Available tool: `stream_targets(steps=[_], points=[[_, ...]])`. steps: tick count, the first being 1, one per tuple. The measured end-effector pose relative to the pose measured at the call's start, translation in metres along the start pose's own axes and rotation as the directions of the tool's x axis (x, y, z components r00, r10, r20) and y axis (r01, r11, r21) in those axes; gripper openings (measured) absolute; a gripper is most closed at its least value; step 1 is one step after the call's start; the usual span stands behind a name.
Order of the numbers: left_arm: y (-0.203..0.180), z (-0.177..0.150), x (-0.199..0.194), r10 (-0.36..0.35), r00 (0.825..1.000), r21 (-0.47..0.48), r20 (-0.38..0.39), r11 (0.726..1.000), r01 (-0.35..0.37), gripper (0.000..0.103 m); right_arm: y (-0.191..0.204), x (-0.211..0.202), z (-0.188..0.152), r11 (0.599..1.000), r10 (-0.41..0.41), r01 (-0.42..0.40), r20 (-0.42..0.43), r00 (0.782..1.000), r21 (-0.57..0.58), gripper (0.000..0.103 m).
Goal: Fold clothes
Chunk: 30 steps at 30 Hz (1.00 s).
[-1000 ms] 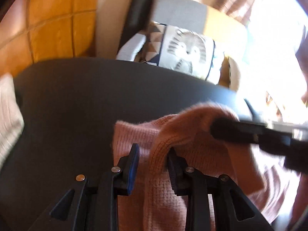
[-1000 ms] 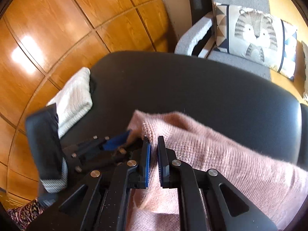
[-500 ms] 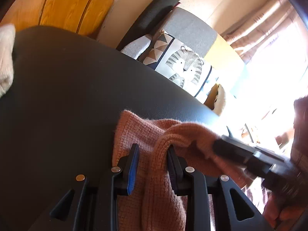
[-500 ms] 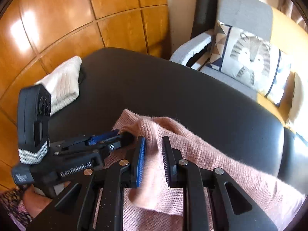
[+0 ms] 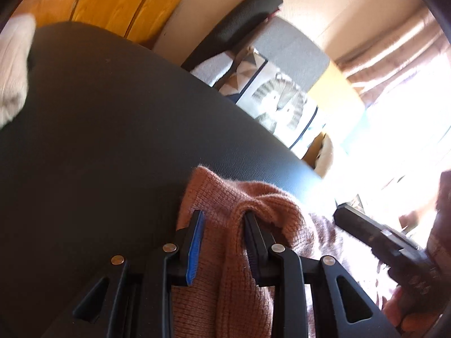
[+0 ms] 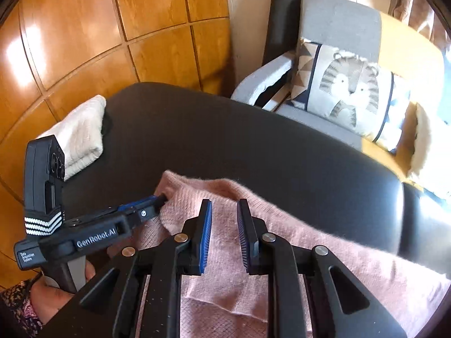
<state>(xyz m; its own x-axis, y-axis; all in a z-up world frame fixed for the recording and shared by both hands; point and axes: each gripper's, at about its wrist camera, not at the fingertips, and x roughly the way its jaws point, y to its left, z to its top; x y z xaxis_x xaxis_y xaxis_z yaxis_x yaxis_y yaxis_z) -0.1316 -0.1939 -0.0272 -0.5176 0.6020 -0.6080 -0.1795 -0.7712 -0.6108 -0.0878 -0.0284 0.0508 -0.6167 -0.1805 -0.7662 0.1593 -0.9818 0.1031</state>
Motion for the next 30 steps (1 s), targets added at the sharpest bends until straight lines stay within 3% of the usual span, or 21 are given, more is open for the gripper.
stream_targets(steps=[5,9,12,14,16,19,22,26,30], points=[[0.015,-0.001,-0.004,-0.075,0.997,-0.073,0.02,0.994,0.076,0.029,0.016,0.03,-0.008,0.998,0.038,-0.043,-0.114,0.993,-0.037,0.02],[0.03,-0.004,-0.006,-0.132,0.99,-0.139,0.05,0.981,0.137,0.029,0.02,0.03,-0.015,0.998,0.054,-0.057,-0.085,0.995,-0.03,0.02],[0.048,-0.005,-0.011,-0.114,0.989,-0.232,0.099,0.963,0.134,0.027,0.013,0.03,-0.015,0.997,0.075,-0.073,-0.077,0.994,0.032,0.02],[0.057,-0.006,-0.014,-0.14,0.982,-0.272,0.126,0.947,0.17,0.025,0.009,0.03,-0.014,0.994,0.091,-0.086,-0.071,0.993,0.072,0.02],[0.054,-0.008,-0.017,-0.15,0.979,-0.249,0.137,0.952,0.18,0.026,0.007,0.035,-0.012,0.987,0.126,-0.118,-0.07,0.99,0.108,0.02],[0.044,-0.015,-0.021,-0.154,0.978,-0.188,0.138,0.966,0.179,0.026,0.012,0.056,-0.005,0.979,0.173,-0.156,-0.137,0.975,0.13,0.02],[0.04,-0.021,-0.024,-0.148,0.979,-0.159,0.138,0.973,0.169,0.026,0.013,0.058,-0.001,0.981,0.164,-0.151,-0.107,0.981,0.12,0.02],[0.044,-0.029,-0.036,-0.115,0.985,-0.164,0.131,0.977,0.136,0.026,0.0,0.032,-0.004,0.954,0.22,-0.211,-0.017,0.975,0.212,0.021],[0.052,-0.045,-0.06,-0.104,0.979,-0.182,0.173,0.974,0.135,0.026,0.011,0.018,-0.012,0.987,0.123,-0.119,-0.032,0.992,0.104,0.02]])
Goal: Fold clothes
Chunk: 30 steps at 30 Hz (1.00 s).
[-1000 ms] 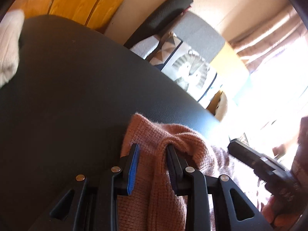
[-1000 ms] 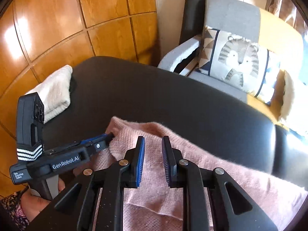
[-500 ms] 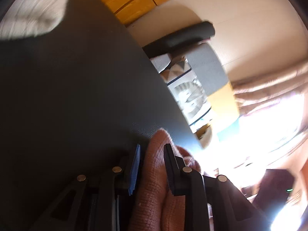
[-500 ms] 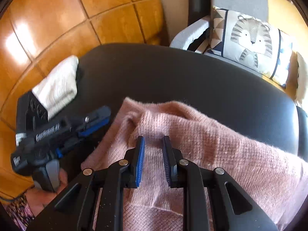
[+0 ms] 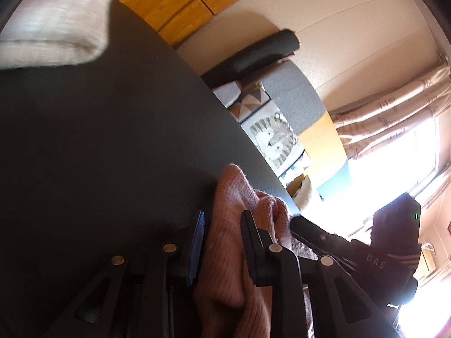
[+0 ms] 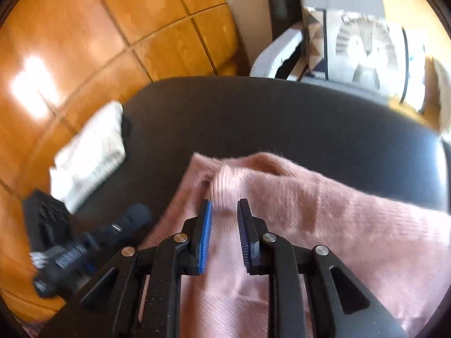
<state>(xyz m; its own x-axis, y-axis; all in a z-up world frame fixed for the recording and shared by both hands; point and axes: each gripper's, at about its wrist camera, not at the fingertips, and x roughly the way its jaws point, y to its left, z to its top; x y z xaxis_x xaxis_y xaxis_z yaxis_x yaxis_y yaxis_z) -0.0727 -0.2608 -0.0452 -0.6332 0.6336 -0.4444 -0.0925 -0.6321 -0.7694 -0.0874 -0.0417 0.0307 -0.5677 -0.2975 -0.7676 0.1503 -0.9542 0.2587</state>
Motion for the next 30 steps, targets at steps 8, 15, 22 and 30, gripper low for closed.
stream_targets(steps=[8,15,22,30], points=[[-0.009,-0.009,-0.007,0.019,0.998,0.079,-0.06,0.997,-0.014,0.026,0.013,0.023,0.007,0.991,-0.097,0.092,-0.045,0.994,-0.096,0.021],[-0.012,-0.012,-0.027,-0.027,0.98,0.219,-0.198,0.973,0.071,0.027,-0.001,-0.05,-0.044,0.994,0.074,-0.074,0.008,0.997,-0.078,0.026],[-0.022,-0.013,-0.021,-0.055,0.925,0.364,-0.375,0.909,0.202,0.027,-0.019,-0.051,-0.088,0.996,-0.003,0.002,-0.01,1.0,-0.084,0.026],[-0.019,-0.004,0.005,-0.108,0.826,0.292,-0.553,0.904,0.313,0.027,-0.008,-0.051,-0.089,0.993,-0.025,0.024,-0.008,1.0,-0.119,0.032]])
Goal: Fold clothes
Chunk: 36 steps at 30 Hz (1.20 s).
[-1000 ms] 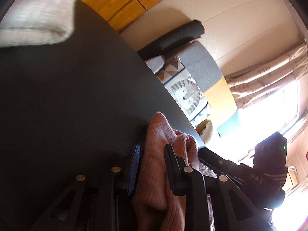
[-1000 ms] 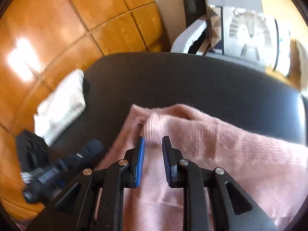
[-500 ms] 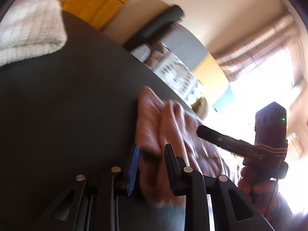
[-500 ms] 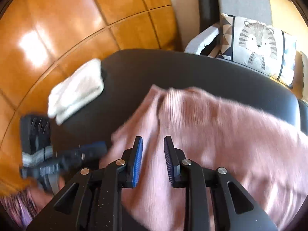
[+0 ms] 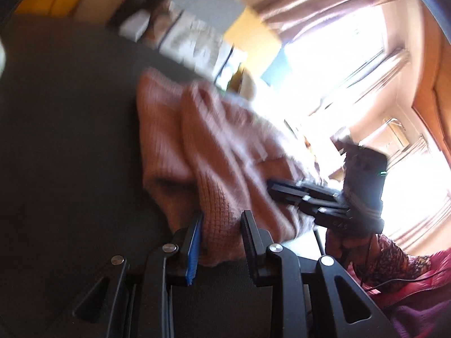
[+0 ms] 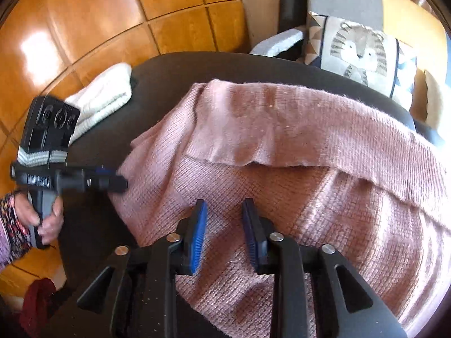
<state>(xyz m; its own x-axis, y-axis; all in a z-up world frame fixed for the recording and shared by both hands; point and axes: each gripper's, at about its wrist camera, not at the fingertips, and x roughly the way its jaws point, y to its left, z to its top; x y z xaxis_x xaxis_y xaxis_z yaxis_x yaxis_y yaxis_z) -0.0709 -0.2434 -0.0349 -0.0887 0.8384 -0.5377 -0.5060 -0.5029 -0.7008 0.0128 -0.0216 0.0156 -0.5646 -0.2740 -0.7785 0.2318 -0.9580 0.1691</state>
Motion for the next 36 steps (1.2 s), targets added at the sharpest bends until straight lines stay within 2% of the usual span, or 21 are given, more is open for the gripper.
stream_targets(steps=[3,6,9,11,13,15,16,17,18,20,21,23,26,27,28,29,31,32,34,36], points=[[0.005,0.004,-0.005,-0.006,1.0,-0.015,0.015,1.0,0.006,0.027,0.003,0.002,-0.001,0.999,-0.014,0.014,0.007,1.0,-0.029,0.033],[-0.002,0.011,0.004,0.006,0.999,0.033,-0.034,0.999,-0.004,0.027,-0.003,0.006,0.001,1.0,-0.018,0.018,0.011,1.0,-0.019,0.033],[-0.018,0.023,0.009,0.077,0.993,0.154,-0.095,0.986,-0.061,0.023,-0.004,0.005,0.0,1.0,-0.013,0.013,0.009,1.0,0.0,0.033],[-0.029,0.03,0.01,0.146,0.982,0.24,-0.123,0.964,-0.114,0.016,-0.006,0.006,0.0,1.0,-0.006,0.006,0.012,1.0,0.009,0.033],[-0.035,0.033,0.006,0.245,0.962,0.313,-0.117,0.929,-0.198,0.015,-0.005,0.006,0.0,1.0,-0.003,0.003,0.022,1.0,0.017,0.033],[-0.033,0.039,-0.003,0.333,0.941,0.319,-0.06,0.9,-0.298,0.014,-0.004,0.006,-0.002,0.999,-0.009,0.008,0.034,0.999,0.031,0.033],[-0.031,0.042,-0.008,0.394,0.919,0.305,-0.017,0.877,-0.371,0.008,-0.004,0.006,-0.002,0.999,-0.011,0.01,0.039,0.999,0.037,0.033],[-0.029,0.044,-0.012,0.466,0.884,0.281,0.031,0.845,-0.456,0.004,-0.004,0.005,-0.002,0.999,-0.009,0.007,0.04,0.999,0.041,0.033],[-0.023,0.046,-0.019,0.464,0.885,0.241,0.047,0.854,-0.461,0.004,-0.004,0.004,-0.002,0.999,-0.005,0.004,0.04,0.999,0.046,0.033],[-0.011,0.049,-0.033,0.358,0.933,0.138,0.046,0.922,-0.36,0.008,-0.007,-0.005,-0.002,0.997,0.025,-0.028,0.049,0.999,0.074,0.033],[-0.011,0.05,-0.04,0.326,0.943,0.094,0.071,0.939,-0.332,0.008,-0.011,-0.014,-0.003,0.994,0.037,-0.043,0.071,0.997,0.096,0.033],[-0.019,0.05,-0.05,0.29,0.946,0.038,0.146,0.954,-0.298,0.015,-0.02,-0.034,-0.01,0.99,0.02,-0.039,0.138,0.99,0.137,0.034],[-0.055,0.056,-0.037,0.271,0.939,0.085,0.212,0.952,-0.294,0.019,-0.037,-0.066,-0.02,0.983,-0.119,0.086,0.204,0.972,0.163,0.034],[-0.07,0.059,-0.028,0.267,0.938,0.122,0.222,0.947,-0.299,0.019,-0.045,-0.074,-0.022,0.973,-0.188,0.154,0.206,0.96,0.17,0.034],[-0.086,0.063,-0.014,0.288,0.93,0.173,0.229,0.928,-0.331,0.02,-0.054,-0.081,-0.023,0.96,-0.252,0.217,0.204,0.946,0.178,0.034],[-0.103,0.067,0.002,0.324,0.915,0.229,0.239,0.897,-0.377,0.02,-0.066,-0.085,-0.024,0.947,-0.296,0.261,0.19,0.936,0.19,0.038],[-0.136,0.069,0.042,0.413,0.877,0.333,0.246,0.814,-0.477,0.02,-0.089,-0.091,-0.025,0.923,-0.353,0.316,0.156,0.923,0.218,0.039],[-0.148,0.066,0.062,0.438,0.869,0.364,0.231,0.789,-0.494,0.02,-0.101,-0.093,-0.026,0.913,-0.371,0.333,0.137,0.919,0.235,0.039],[-0.158,0.065,0.097,0.475,0.86,0.405,0.188,0.76,-0.508,0.02,-0.116,-0.099,-0.03,0.906,-0.381,0.343,0.12,0.917,0.249,0.039],[-0.159,0.07,0.118,0.523,0.841,0.424,0.142,0.735,-0.529,0.02,-0.126,-0.105,-0.037,0.908,-0.374,0.337,0.117,0.92,0.251,0.039]])
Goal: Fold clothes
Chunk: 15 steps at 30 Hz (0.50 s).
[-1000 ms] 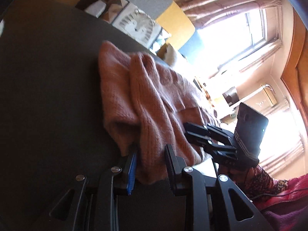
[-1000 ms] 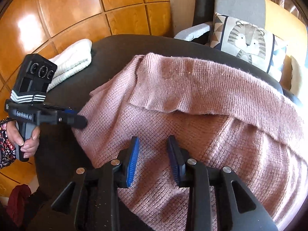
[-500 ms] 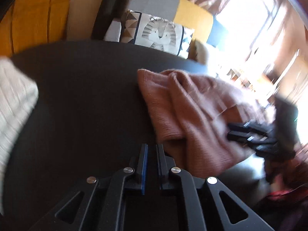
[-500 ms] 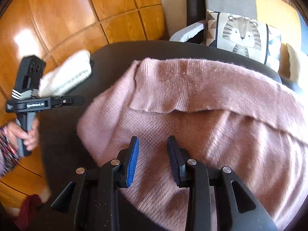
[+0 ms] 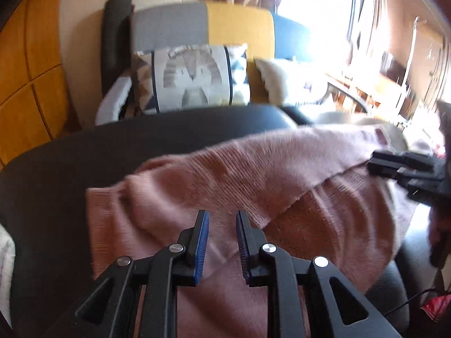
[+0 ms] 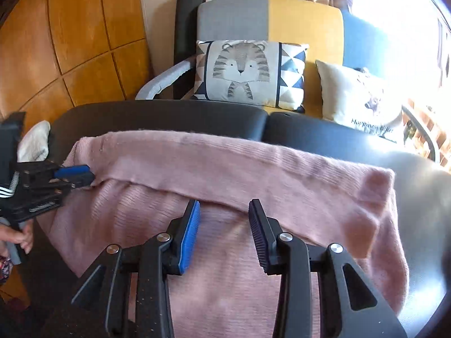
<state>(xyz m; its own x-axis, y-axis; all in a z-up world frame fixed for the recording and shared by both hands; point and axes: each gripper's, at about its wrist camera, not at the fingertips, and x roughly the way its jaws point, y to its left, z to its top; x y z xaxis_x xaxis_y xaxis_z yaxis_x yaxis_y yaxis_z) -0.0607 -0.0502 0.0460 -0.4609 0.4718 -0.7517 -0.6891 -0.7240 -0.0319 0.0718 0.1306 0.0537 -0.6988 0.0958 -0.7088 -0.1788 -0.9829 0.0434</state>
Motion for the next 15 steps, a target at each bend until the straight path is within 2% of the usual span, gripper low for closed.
stream_targets(steps=[2,6,9,11,13,15], points=[[-0.003,-0.003,0.005,0.013,1.0,0.012,-0.02,1.0,-0.013,0.02,-0.006,-0.003,-0.005,0.999,-0.014,0.014,0.006,1.0,-0.035,0.039],[0.006,-0.01,0.003,-0.015,0.999,-0.017,-0.028,1.0,0.015,0.02,-0.002,0.001,-0.013,0.984,-0.085,0.086,0.012,0.996,-0.156,0.039],[0.014,-0.012,0.005,-0.087,0.995,-0.079,-0.04,0.993,0.083,0.02,-0.006,0.008,-0.013,0.974,-0.124,0.125,0.016,0.992,-0.187,0.039],[0.025,-0.013,0.011,-0.147,0.988,-0.157,-0.036,0.978,0.14,0.021,-0.008,0.013,-0.013,0.968,-0.151,0.151,0.017,0.988,-0.203,0.039],[0.037,-0.014,0.018,-0.208,0.978,-0.241,-0.026,0.951,0.196,0.022,-0.01,0.016,-0.012,0.964,-0.171,0.171,0.018,0.985,-0.206,0.039],[0.042,-0.019,0.022,-0.217,0.976,-0.296,-0.007,0.933,0.205,0.021,-0.011,0.018,-0.009,0.964,-0.18,0.18,0.016,0.984,-0.197,0.025]])
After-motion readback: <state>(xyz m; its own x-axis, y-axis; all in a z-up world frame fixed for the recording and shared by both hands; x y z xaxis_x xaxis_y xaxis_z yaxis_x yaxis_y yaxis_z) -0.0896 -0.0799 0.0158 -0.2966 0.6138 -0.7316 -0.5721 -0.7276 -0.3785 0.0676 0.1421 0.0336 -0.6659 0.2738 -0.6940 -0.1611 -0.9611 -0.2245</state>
